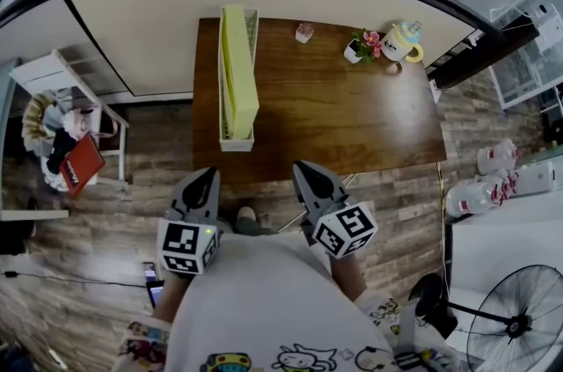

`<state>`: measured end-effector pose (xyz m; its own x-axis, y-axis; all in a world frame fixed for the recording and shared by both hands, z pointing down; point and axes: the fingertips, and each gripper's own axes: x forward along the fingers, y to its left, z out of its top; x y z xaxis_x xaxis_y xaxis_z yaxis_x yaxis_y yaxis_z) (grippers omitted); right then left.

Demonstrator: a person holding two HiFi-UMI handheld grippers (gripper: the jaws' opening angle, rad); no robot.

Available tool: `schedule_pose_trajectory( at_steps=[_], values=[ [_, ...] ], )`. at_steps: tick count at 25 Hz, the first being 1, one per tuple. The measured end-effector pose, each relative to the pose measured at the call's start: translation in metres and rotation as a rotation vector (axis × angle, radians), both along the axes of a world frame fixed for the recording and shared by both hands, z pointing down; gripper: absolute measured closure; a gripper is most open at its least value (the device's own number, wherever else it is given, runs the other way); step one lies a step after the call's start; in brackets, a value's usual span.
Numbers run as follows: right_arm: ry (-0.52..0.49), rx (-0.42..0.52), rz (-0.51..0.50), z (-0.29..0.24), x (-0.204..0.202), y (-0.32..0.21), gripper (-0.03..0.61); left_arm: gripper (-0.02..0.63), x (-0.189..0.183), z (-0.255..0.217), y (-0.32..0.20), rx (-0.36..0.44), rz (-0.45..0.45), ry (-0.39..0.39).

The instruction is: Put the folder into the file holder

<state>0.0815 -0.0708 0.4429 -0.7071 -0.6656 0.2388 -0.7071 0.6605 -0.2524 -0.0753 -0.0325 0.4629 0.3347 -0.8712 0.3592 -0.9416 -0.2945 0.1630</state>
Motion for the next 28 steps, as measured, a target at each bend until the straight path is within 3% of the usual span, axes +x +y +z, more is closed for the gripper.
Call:
schedule_pose_trajectory(
  at_steps=[28],
  values=[
    [0.003, 0.000, 0.031, -0.004, -0.006, -0.013, 0.578, 0.609, -0.016, -0.004, -0.011, -0.007, 0.001, -0.011]
  ],
)
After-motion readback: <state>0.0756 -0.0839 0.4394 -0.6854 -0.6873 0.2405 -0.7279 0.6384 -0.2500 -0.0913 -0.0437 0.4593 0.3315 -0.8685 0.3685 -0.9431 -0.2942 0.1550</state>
